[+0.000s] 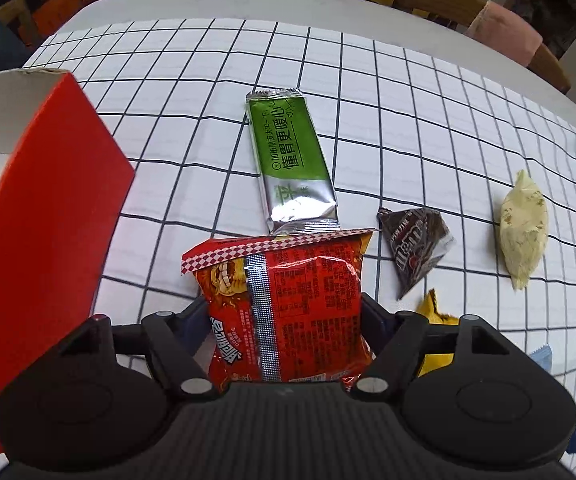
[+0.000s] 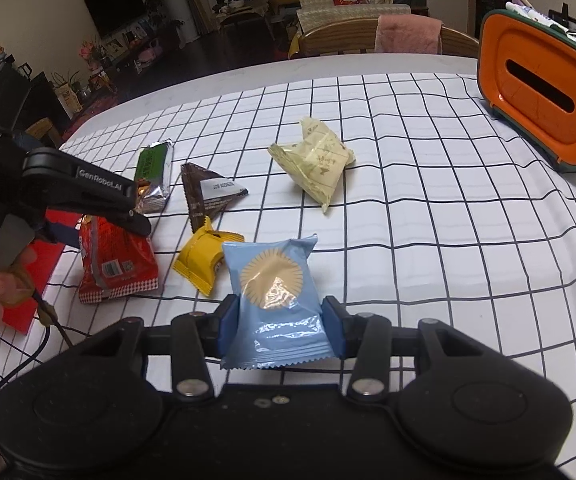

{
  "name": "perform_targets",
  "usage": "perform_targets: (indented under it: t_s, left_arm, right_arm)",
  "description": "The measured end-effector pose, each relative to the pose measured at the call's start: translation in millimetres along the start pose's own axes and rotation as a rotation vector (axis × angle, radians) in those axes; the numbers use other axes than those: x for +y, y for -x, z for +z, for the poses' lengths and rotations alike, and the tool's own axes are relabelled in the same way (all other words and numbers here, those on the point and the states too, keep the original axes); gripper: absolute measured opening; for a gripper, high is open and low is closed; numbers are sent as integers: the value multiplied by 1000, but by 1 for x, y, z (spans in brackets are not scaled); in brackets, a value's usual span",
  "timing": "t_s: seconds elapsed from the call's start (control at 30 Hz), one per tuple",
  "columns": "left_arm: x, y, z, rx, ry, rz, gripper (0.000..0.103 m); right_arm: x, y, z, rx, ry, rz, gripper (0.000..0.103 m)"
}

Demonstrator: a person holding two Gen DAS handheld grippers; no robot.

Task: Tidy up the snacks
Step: 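Carry the blue cookie packet and red chip bag over the box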

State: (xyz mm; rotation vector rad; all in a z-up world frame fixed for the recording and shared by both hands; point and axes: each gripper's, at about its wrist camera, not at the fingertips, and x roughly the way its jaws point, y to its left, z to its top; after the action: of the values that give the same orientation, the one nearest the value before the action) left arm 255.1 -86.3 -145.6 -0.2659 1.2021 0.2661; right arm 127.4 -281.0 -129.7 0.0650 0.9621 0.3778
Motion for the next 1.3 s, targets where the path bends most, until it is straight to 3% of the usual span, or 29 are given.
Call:
perform_targets:
  t_s: [0.73, 1.3]
  left_arm:
    - [55, 103, -31, -78, -188, -178, 75]
    - [156, 147, -19, -153, -196, -197, 75]
  right_arm:
    - [84, 54, 7, -107, 24, 23, 44]
    - [187, 57, 13, -153, 73, 57, 44]
